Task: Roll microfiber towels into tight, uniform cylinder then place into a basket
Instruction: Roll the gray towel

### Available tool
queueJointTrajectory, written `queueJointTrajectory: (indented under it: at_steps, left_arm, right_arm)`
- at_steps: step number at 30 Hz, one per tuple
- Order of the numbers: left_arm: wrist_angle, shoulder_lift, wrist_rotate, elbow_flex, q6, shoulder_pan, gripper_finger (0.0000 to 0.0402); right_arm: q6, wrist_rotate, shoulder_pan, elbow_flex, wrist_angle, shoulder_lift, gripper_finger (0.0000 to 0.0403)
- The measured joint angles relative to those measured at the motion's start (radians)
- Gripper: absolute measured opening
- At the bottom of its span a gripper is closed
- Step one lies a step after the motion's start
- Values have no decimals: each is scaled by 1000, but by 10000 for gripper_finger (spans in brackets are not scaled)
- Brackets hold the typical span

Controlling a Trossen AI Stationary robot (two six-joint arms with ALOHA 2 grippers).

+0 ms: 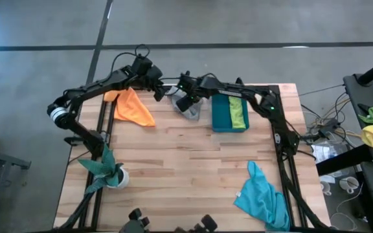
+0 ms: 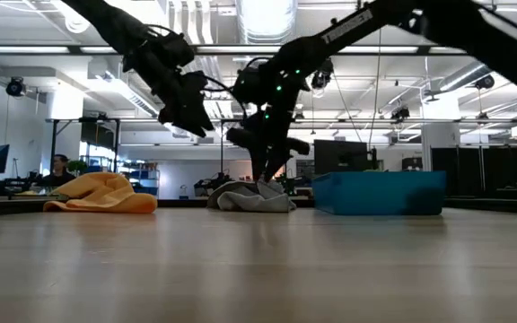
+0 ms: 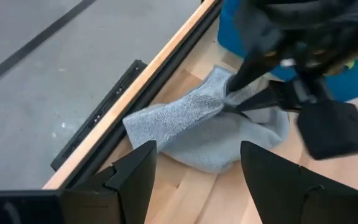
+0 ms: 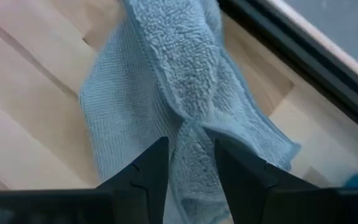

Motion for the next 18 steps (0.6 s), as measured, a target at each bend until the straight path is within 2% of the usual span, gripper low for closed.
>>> queueJointTrajectory:
  at_steps: [6, 10, 13, 18]
  left_arm:
    - [14, -56, -2, -46, 30, 3, 217]
    - [30, -76, -6, -94, 73, 2, 217]
    - [111, -84, -6, -150, 78, 4, 217]
    - [210, -78, -6, -206, 64, 6, 217]
  right_arm:
    - [1, -23, -5, 149, -102, 88, 97]
    - [-15, -10, -9, 167, -117, 101, 60]
    - [-51, -28, -13, 163, -114, 101, 20]
    - [-109, -29, -7, 164, -127, 71, 9]
